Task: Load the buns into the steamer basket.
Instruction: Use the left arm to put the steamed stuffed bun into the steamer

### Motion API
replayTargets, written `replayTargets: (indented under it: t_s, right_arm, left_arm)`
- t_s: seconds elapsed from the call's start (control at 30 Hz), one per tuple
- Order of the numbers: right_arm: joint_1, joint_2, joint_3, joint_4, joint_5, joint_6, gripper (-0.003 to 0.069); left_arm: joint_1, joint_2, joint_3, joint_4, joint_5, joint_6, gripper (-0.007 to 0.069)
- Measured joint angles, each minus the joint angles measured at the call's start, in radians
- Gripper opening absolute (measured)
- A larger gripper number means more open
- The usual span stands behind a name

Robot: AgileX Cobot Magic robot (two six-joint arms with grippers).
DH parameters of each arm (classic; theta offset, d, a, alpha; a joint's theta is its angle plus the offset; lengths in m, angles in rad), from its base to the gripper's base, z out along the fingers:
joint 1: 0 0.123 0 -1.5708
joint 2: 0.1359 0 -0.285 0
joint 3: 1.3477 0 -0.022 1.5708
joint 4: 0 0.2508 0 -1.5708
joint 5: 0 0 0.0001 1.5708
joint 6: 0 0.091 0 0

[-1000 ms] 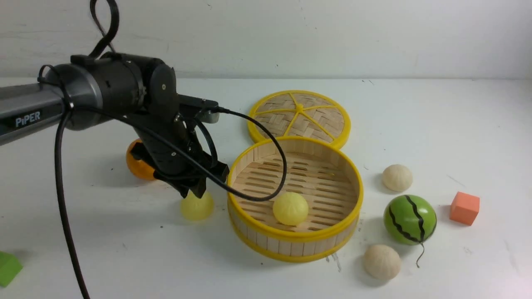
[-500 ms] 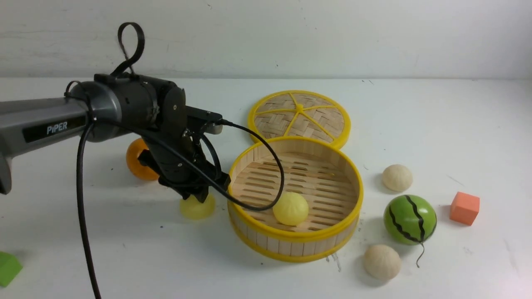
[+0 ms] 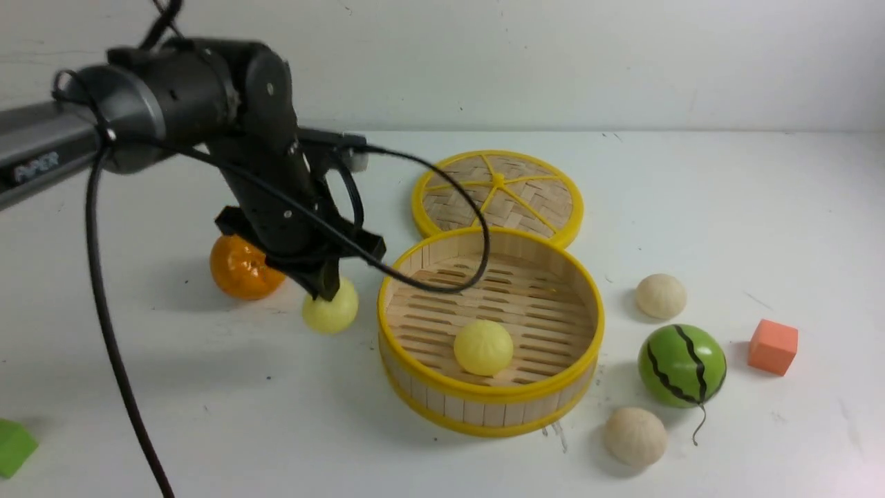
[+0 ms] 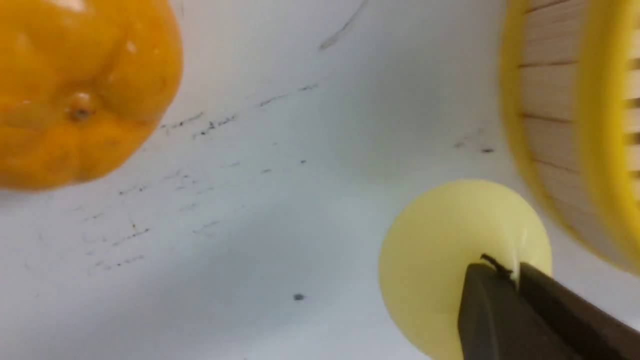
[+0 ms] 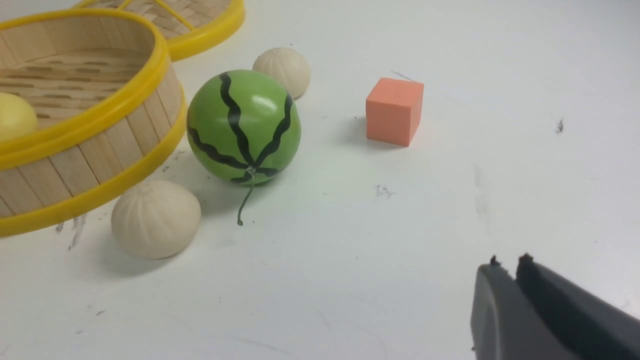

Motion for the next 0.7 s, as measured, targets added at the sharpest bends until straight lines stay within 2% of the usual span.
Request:
replayTargets:
  t_s: [0.17,0.23,0.37,0.5,0.6,0.7]
  right_arm:
    - [0.0,0.0,0.0,0.0,0.0,0.0,0.0062]
    - [0.0,0.0,0.0,0.0,0.0,0.0,0.0064]
    - [0.0,0.0,0.0,0.0,0.0,0.0,0.0069]
    - [0.0,0.0,0.0,0.0,0.0,0.0,0.007]
    - [0.0,0.0,0.0,0.0,0.0,0.0,0.0073]
    - [0.0,0.0,0.0,0.0,0.0,0.0,0.0078]
  left_arm:
    - [-0.018,-0.031,-0.054,-0.178,-0.064,0.112,-0.0013]
    - [-0.033,-0.014,-0.054,-0.188,-0.089,0.129,-0.0013]
    - [-0.105,0.074,-0.054,-0.164,-0.223,0.174,-0.0013]
    - [-0.135,0.142,-0.054,-0.105,-0.286,0.158,-0.0013]
    - [-0.132,0.186,-0.054,-0.043,-0.295,0.139,0.0019]
    - [-0.13,0.192,-0.054,-0.027,-0.294,0.136,0.01]
